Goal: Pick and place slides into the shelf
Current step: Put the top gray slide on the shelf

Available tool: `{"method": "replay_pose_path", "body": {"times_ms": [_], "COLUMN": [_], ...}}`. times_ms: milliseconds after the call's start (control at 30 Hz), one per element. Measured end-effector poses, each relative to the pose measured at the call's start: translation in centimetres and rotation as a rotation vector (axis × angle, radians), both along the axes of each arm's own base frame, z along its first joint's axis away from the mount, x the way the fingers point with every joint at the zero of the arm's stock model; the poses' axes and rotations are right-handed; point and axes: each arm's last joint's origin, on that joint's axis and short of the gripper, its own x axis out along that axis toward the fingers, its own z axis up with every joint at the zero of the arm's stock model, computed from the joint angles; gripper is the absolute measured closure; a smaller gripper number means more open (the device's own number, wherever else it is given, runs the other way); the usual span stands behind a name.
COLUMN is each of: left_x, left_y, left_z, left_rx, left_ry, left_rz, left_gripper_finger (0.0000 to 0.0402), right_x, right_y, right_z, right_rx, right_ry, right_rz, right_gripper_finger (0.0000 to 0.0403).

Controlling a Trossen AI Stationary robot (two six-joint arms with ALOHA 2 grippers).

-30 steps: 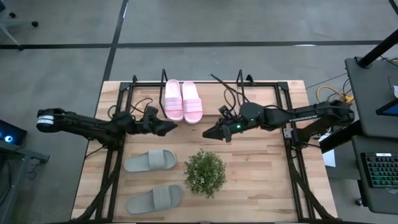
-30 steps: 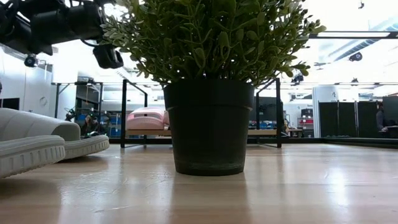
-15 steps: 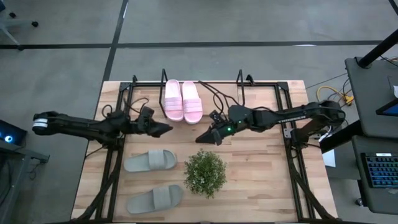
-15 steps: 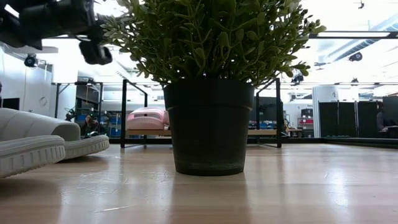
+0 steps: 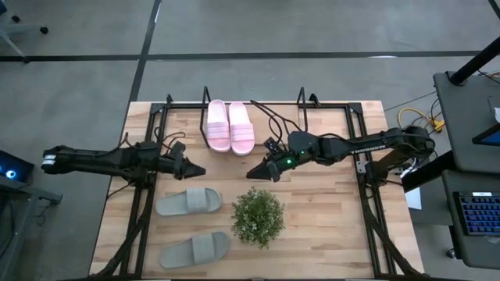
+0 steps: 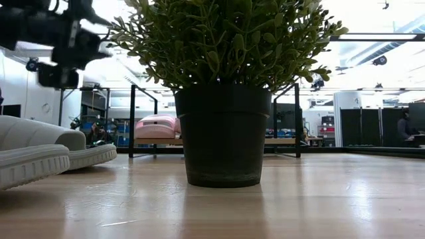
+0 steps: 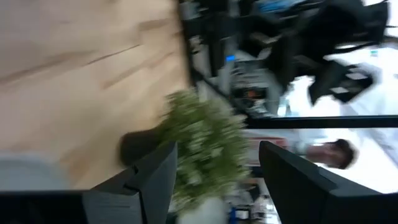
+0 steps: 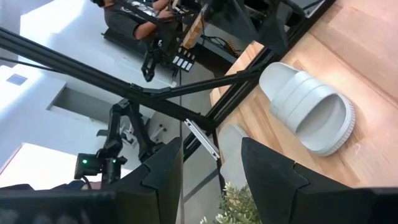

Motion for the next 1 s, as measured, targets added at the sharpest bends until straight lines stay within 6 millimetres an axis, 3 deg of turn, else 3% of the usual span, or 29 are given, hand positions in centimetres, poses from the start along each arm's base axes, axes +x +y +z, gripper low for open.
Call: {"method": "replay_pose_path", "body": {"times_ms": [300,633,833,1000], "left_x": [-1.1,-0.9,-1.4,-1.7], "left_y": [-0.4,-1.7,-2.7,-3.1], "left_z": [-0.9,-1.6,-3.2,-3.4], "left_rx": [-0.031,-0.062,-0.07,-0.074], "left_ry": [0.128,0.201,0.395,0.429], "left_rz": [-0.057,-0.201,-0.282,-0.305], "left_gripper_finger": [0.0189,0.0189,0.0189,0.0189], "right_x": [0.0,0.0,0.0,0.0], "right_y": [-0.5,-0.6,-0.6,-0.6], "right_z": [0.0,0.0,0.0,0.0], "right_rx": [-0.01,-0.012,-0.012,-0.012], "right_ry": [-0.004,-0.004,-0.004,-0.003], "right_rz": [-0.012,-0.015,-0.015,-0.015], "right_gripper_finger": [0.0248,0.0248,0.0248,0.0248]}}
